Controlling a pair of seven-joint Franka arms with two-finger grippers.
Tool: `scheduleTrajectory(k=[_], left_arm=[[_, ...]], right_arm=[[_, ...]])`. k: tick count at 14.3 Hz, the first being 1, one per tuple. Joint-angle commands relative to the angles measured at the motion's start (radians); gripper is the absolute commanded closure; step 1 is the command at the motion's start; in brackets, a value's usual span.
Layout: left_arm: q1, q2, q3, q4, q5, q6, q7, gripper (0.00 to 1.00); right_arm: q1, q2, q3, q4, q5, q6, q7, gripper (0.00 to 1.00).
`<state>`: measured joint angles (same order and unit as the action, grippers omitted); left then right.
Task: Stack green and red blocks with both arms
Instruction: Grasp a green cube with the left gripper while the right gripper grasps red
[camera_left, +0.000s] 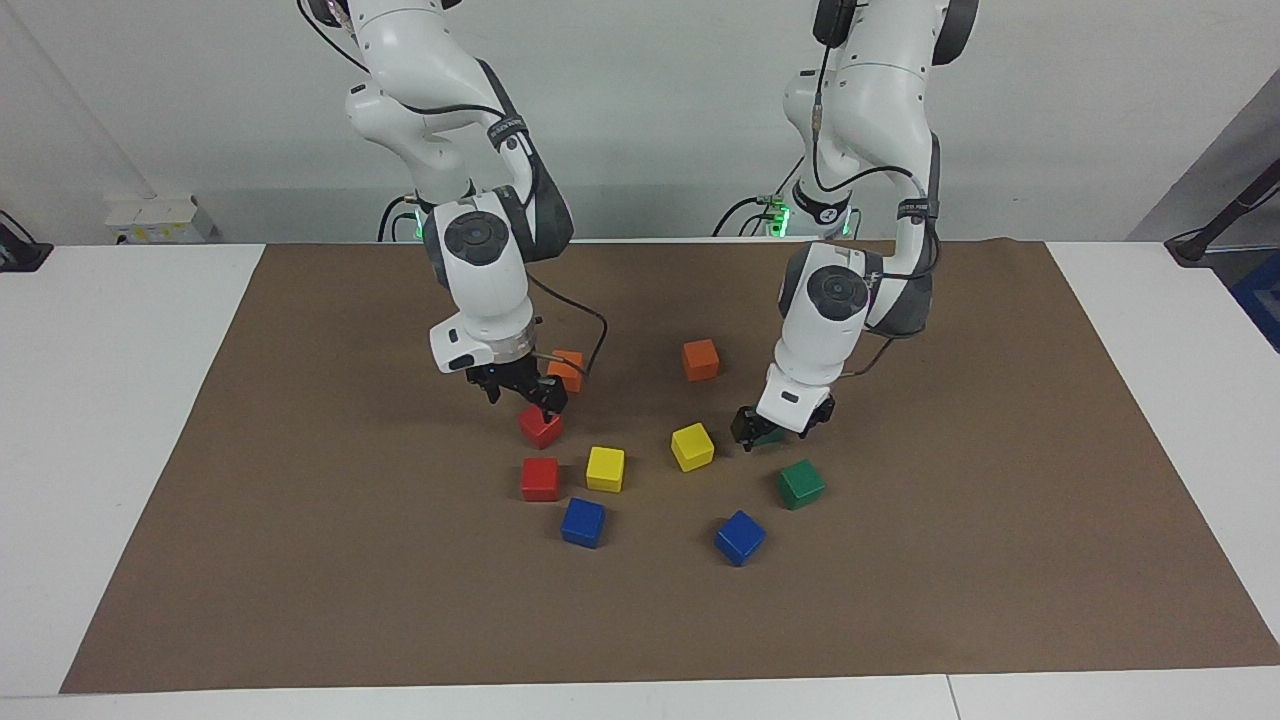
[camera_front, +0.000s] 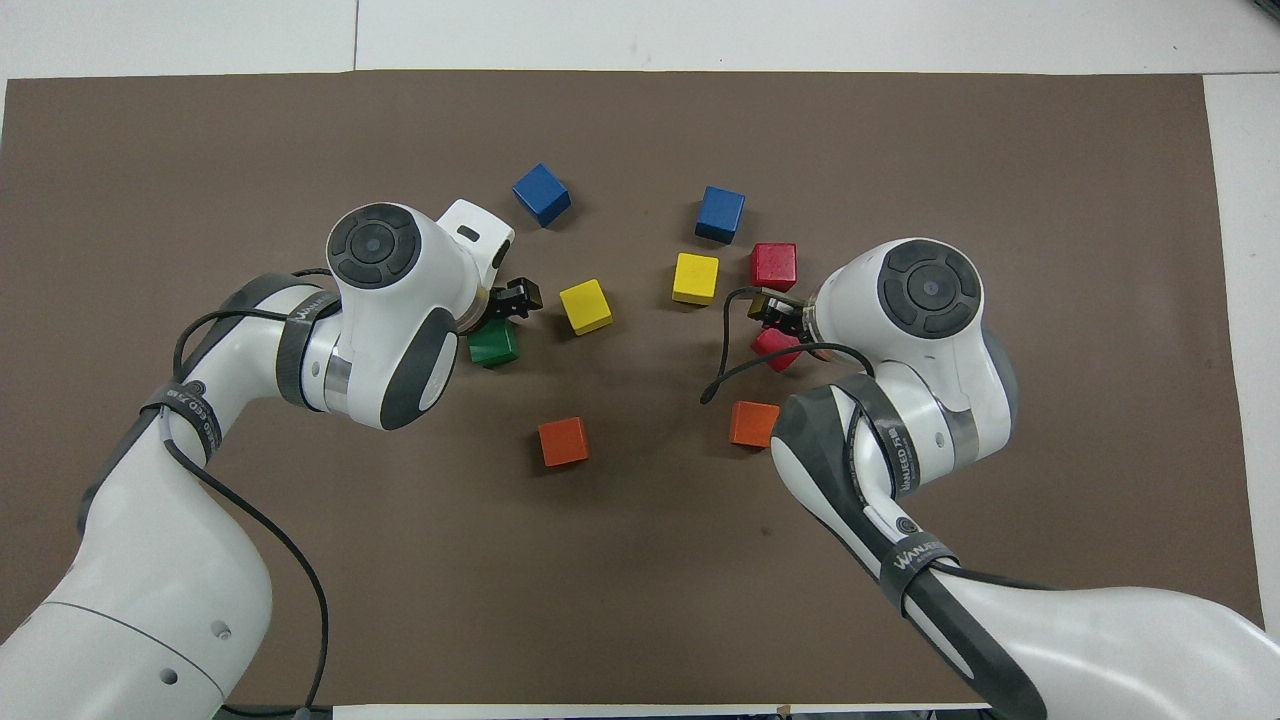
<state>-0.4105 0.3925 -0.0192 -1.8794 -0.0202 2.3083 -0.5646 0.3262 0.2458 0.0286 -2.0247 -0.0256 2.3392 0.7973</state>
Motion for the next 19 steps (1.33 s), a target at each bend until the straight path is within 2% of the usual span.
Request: scheduleTrajectory(k=[1,2,3,4,5,6,7,8,9,10,11,15,16,19], left_arm=[[-0.022,-0.011,0.016,-0.027,-0.004,-0.001,-0.006,0.14],[-0.025,-0.014,0.016,-0.032,-0.004,-0.003,-0.006,0.25],[-0.028,-0.015,0.016,-0.033,-0.004,-0.003,-0.006,0.44],[-0.028,-0.015,0.016,-0.033,-0.004,-0.009,-0.006,0.77],[-0.027,-0.015,0.016,-0.032,-0.004,-0.015,0.000,1.00],[-0.027,-0.015,0.018,-0.029,-0.001,-0.013,0.002,1.00],[-0.025,-0.014,0.018,-0.026,0.000,-0.013,0.000,1.00],[-0.024,-0.014,0.018,-0.024,0.000,-0.013,0.000,1.00],[-0.021,-0.015,0.018,-0.021,0.000,-0.016,0.002,1.00],[-0.014,-0.015,0.018,-0.017,0.000,-0.016,0.003,1.00],[-0.002,-0.021,0.018,-0.006,0.000,-0.030,0.009,1.00],[0.143,-0.142,0.018,-0.009,0.000,-0.157,0.174,1.00],[0.195,-0.164,0.016,-0.009,-0.001,-0.191,0.254,1.00],[0.349,-0.178,0.018,-0.021,-0.003,-0.205,0.463,1.00]], right_arm=[[0.017,0.013,-0.001,-0.023,-0.005,0.054,0.049,0.03],[0.025,0.018,-0.002,-0.029,-0.005,0.060,0.057,0.04],[0.030,0.021,-0.001,-0.032,-0.005,0.061,0.059,0.04],[0.030,0.027,-0.002,-0.034,-0.005,0.061,0.059,0.04],[0.030,0.027,-0.002,-0.035,-0.005,0.061,0.059,0.04],[0.030,0.029,-0.001,-0.039,-0.005,0.061,0.059,0.05],[0.030,0.030,-0.002,-0.039,-0.005,0.061,0.048,0.14],[0.027,0.033,-0.002,-0.036,-0.005,0.061,0.037,0.35],[0.017,0.035,-0.002,-0.031,-0.005,0.061,0.023,0.65],[0.010,0.036,-0.002,-0.022,-0.005,0.052,0.001,0.89],[0.005,0.036,-0.002,-0.006,-0.005,0.039,-0.012,0.97],[-0.009,0.033,-0.004,0.150,-0.008,-0.141,-0.032,0.97],[-0.041,0.029,-0.004,0.179,-0.010,-0.168,-0.114,0.97],[-0.197,0.023,-0.002,0.192,-0.007,-0.155,-0.552,0.97]])
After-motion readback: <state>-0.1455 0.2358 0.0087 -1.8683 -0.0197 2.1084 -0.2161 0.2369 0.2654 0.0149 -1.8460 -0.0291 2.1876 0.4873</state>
